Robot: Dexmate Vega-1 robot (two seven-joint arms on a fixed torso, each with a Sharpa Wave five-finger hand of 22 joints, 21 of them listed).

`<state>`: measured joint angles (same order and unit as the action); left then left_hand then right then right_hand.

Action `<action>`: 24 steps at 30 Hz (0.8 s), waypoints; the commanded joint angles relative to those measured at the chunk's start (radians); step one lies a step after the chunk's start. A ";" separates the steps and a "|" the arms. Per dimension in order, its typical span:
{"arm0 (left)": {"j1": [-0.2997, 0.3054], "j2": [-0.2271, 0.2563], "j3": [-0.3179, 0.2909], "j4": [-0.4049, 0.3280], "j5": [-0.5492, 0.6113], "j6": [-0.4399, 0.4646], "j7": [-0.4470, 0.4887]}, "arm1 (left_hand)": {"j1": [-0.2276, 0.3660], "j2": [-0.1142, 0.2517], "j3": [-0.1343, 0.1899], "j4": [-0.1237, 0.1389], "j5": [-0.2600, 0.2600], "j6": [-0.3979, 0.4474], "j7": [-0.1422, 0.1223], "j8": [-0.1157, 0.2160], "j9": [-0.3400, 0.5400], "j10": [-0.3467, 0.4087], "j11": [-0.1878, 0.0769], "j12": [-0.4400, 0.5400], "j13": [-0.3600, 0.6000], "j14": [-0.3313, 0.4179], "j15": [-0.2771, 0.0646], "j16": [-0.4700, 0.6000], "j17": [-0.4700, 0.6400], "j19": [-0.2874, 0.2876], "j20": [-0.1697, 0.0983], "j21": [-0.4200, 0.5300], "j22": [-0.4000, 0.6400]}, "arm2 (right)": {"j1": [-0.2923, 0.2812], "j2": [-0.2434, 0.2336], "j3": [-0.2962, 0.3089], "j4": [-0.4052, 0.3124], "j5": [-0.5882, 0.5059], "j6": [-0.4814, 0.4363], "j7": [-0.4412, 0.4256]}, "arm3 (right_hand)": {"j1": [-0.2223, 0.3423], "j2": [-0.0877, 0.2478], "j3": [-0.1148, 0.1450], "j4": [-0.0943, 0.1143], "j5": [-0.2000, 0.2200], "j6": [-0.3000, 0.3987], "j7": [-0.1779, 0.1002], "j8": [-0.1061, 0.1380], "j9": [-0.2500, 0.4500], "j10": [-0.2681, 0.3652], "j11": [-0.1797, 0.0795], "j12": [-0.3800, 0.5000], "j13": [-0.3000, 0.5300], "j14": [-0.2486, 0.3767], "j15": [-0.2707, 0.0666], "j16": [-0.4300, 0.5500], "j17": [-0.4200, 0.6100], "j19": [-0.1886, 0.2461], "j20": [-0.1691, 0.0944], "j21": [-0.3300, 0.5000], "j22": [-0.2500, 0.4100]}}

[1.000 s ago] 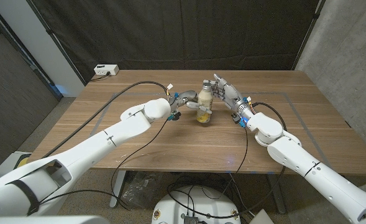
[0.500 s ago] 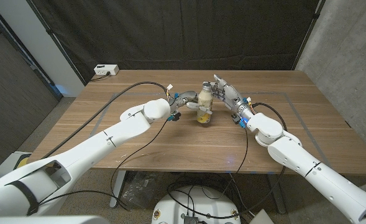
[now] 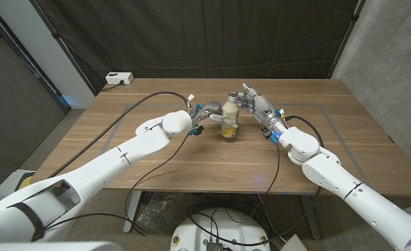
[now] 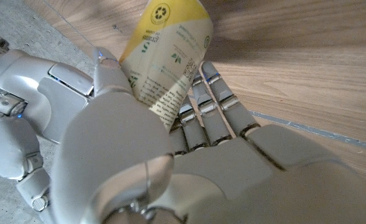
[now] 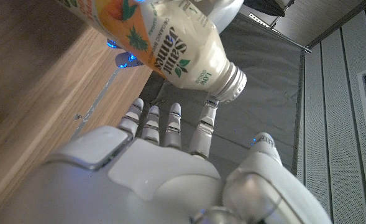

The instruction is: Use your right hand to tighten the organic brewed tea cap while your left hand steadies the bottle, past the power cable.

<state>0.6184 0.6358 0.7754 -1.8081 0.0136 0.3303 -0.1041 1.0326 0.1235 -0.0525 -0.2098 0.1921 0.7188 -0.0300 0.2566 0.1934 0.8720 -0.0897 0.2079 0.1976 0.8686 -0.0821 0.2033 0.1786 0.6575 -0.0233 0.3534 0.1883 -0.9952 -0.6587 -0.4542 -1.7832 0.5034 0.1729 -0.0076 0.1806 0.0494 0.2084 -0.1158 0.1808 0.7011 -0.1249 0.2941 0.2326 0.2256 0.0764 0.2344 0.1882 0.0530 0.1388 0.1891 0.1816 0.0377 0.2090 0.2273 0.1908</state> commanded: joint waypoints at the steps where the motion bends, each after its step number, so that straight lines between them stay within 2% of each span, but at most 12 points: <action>1: -0.001 -0.018 -0.003 0.007 -0.002 0.026 0.031 | 0.067 0.058 0.148 0.126 0.000 0.075 0.072 -0.004 0.002 0.023 -0.011 0.007 0.006 0.059 -0.041 0.014 0.006 0.017 -0.006 0.009 0.002 | -0.013 -0.001 0.013 0.001 0.006 0.016 -0.011 | 0.006 0.006 0.007 -0.006 0.003 0.035 -0.001 0.019 0.012 0.015 -0.001 0.012 0.005 0.010 -0.001 0.004 0.002 0.011 0.007 0.004 0.003; 4: -0.005 -0.023 -0.001 0.013 -0.005 0.023 0.032 | 0.069 0.058 0.152 0.126 -0.001 0.071 0.071 -0.007 0.002 0.017 -0.010 0.004 0.007 0.058 -0.039 0.012 0.006 0.016 -0.006 0.009 0.002 | -0.018 -0.005 0.018 -0.005 0.007 0.015 -0.016 | 0.010 0.007 0.009 -0.008 0.003 0.056 0.001 0.029 0.016 0.029 -0.007 0.016 0.005 0.014 -0.002 0.004 0.002 0.016 0.007 0.005 0.003; 5: -0.006 -0.024 -0.001 0.016 -0.007 0.022 0.031 | 0.070 0.058 0.153 0.126 -0.001 0.068 0.072 -0.009 0.002 0.017 -0.008 0.004 0.007 0.055 -0.040 0.011 0.006 0.015 -0.006 0.009 0.002 | -0.019 -0.007 0.020 -0.006 0.007 0.015 -0.017 | 0.013 0.008 0.010 -0.009 0.003 0.084 -0.004 0.042 0.020 0.034 -0.005 0.017 0.005 0.018 -0.002 0.004 0.002 0.019 0.007 0.005 0.003; 12: -0.018 -0.032 0.005 0.031 -0.015 0.014 0.026 | 0.070 0.057 0.159 0.128 -0.003 0.066 0.071 -0.012 0.003 0.014 -0.007 0.001 0.007 0.050 -0.036 0.007 0.007 0.014 -0.007 0.008 0.002 | -0.039 -0.020 0.034 -0.018 0.007 0.021 -0.025 | 0.021 0.005 0.010 -0.013 0.002 0.168 0.003 0.078 0.029 0.088 -0.016 0.034 0.004 0.049 -0.008 0.008 0.002 0.039 0.007 0.009 0.004; 20: -0.027 -0.039 0.011 0.045 -0.021 0.009 0.019 | 0.064 0.054 0.162 0.133 -0.005 0.069 0.072 -0.014 0.003 0.015 -0.006 0.000 0.008 0.053 -0.037 0.007 0.007 0.015 -0.008 0.008 0.002 | -0.064 -0.034 0.051 -0.038 0.006 0.029 -0.038 | 0.032 0.010 0.016 -0.017 0.002 0.209 -0.006 0.089 0.024 0.122 -0.021 0.044 0.003 0.069 -0.017 0.009 0.001 0.049 0.007 0.010 0.004; 24: -0.031 -0.039 0.015 0.050 -0.022 0.003 0.013 | 0.058 0.051 0.164 0.138 -0.006 0.069 0.072 -0.016 0.003 0.014 -0.007 -0.001 0.008 0.051 -0.035 0.005 0.008 0.015 -0.008 0.008 0.002 | -0.076 -0.035 0.059 -0.046 0.006 0.030 -0.051 | 0.041 0.015 0.021 -0.020 0.003 0.237 -0.008 0.094 0.017 0.139 -0.032 0.048 0.002 0.085 -0.022 0.010 0.001 0.054 0.007 0.010 0.004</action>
<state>0.5990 0.6036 0.7804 -1.7746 -0.0014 0.3474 -0.0782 1.0373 0.1188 -0.0418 -0.2205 0.1884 0.7307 -0.0098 0.2410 0.1932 0.8809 -0.0907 0.2037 0.2024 0.8919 -0.0840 0.2111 0.1863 0.6644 -0.0286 0.3559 0.1883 -1.0434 -0.6825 -0.4153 -1.8111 0.5101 0.1955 -0.0355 0.2109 0.0610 0.2237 -0.1310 0.1807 0.9245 -0.1306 0.3843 0.2508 0.3511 0.0477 0.2761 0.1882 0.1242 0.1179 0.1928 0.1817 0.0874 0.2157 0.2331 0.1933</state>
